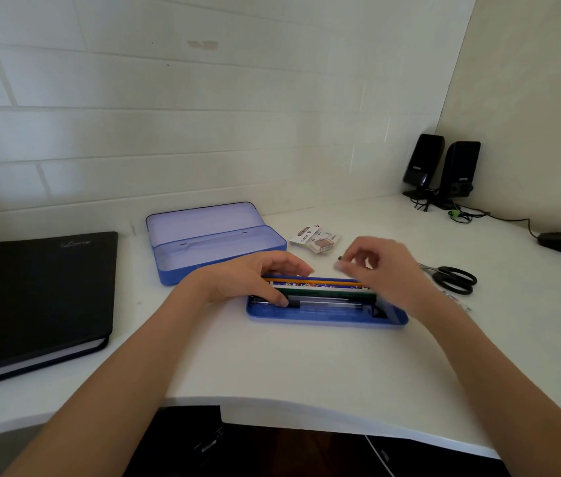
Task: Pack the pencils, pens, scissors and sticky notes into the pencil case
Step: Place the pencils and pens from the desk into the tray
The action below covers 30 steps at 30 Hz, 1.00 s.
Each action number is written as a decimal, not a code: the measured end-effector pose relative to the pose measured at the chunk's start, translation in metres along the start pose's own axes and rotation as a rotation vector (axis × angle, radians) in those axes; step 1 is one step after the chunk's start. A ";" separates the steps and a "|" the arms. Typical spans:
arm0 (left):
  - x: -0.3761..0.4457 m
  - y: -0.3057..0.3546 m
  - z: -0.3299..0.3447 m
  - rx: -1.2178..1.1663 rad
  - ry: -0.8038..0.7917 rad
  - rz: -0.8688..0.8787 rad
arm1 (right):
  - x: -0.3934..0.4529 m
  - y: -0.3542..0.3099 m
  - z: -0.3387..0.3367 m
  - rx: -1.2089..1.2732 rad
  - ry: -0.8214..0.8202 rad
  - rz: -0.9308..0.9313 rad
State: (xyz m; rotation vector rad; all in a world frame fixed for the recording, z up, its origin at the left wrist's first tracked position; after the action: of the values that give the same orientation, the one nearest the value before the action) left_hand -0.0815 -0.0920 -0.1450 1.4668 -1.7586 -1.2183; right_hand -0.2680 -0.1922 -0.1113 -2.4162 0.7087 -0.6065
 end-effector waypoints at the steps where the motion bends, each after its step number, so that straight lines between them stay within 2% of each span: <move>1: 0.000 0.000 0.000 0.006 0.003 -0.003 | 0.001 0.008 -0.011 -0.057 0.076 0.048; 4: 0.000 0.000 0.000 0.013 0.003 0.001 | -0.005 0.034 -0.036 -0.229 0.153 0.265; 7: 0.000 0.000 0.000 0.013 0.004 0.000 | -0.008 0.052 -0.036 -0.321 0.034 0.467; 9: 0.000 0.000 0.000 0.014 0.004 0.000 | -0.007 0.054 -0.030 -0.285 -0.026 0.500; 21: -0.001 0.001 0.000 0.028 0.008 -0.014 | -0.006 0.044 -0.026 -0.179 0.030 0.454; 25: -0.001 0.002 0.000 0.026 0.009 -0.010 | -0.008 0.031 -0.032 0.074 0.107 0.354; 27: -0.001 0.002 0.000 0.024 0.009 -0.010 | -0.011 0.020 -0.033 0.208 0.059 0.297; 30: -0.001 0.001 0.001 0.017 0.007 -0.005 | -0.014 0.004 -0.024 0.269 -0.176 0.238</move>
State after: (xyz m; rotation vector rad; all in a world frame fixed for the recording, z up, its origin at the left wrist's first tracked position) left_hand -0.0824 -0.0909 -0.1438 1.4837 -1.7657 -1.2022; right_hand -0.2931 -0.1955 -0.0994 -2.0697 0.7712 -0.3616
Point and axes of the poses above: each hand's wrist, its own x-axis towards the middle knuckle, its own z-axis out of the palm, y = z × x, the point moved 4 cm from there along x, towards the middle knuckle, and after that the axes turned 10 degrees about -y, right-handed, at the moved point
